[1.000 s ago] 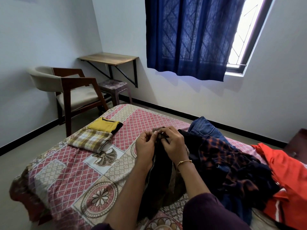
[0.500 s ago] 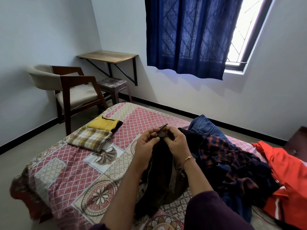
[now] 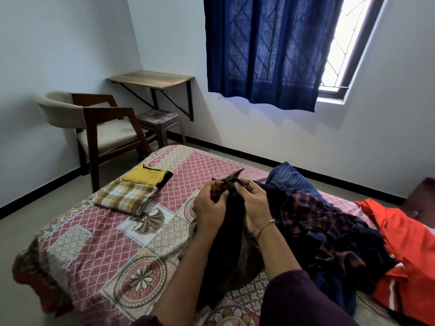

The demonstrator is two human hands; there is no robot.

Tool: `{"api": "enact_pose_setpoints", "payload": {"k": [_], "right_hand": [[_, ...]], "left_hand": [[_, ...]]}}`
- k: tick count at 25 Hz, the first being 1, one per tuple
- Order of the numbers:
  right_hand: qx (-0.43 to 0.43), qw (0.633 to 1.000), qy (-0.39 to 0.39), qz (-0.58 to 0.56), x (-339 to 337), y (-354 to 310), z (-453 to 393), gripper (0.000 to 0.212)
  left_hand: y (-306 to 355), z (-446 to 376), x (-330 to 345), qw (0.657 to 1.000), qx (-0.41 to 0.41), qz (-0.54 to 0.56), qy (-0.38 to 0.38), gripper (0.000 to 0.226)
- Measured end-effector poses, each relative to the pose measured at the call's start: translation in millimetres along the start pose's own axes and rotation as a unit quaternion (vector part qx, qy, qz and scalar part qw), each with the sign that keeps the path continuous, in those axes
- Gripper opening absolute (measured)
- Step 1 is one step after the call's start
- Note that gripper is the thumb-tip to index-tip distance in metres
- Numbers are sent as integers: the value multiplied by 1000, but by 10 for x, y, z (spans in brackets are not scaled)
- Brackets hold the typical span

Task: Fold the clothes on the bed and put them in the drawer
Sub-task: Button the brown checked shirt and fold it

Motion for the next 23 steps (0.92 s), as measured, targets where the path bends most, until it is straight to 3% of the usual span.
{"api": "enact_pose_setpoints", "payload": {"k": [4, 8, 14, 23], "right_hand": [[20, 996, 58, -64, -81, 7, -5, 14], [36, 993, 92, -71, -153, -5, 1, 13], [35, 994, 91, -41, -78, -65, 16, 12], [-15, 985, 12, 171, 54, -183, 1, 15]], "left_hand": [[-80, -44, -67, 999, -26, -14, 44, 22], [-173, -26, -39, 990, -113, 85, 25, 10], [195, -31, 15, 995, 55, -79, -15, 14], [330, -36, -11, 969, 147, -200, 4, 15]]}}
Point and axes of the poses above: each hand's wrist, its own z-axis away from the middle knuckle, its own x-axis out of the palm, y = z × x, the point moved 9 cm from there along -z, towards the middle knuckle, and after that the axes turned 6 degrees about -y, right-handed, at the moved point
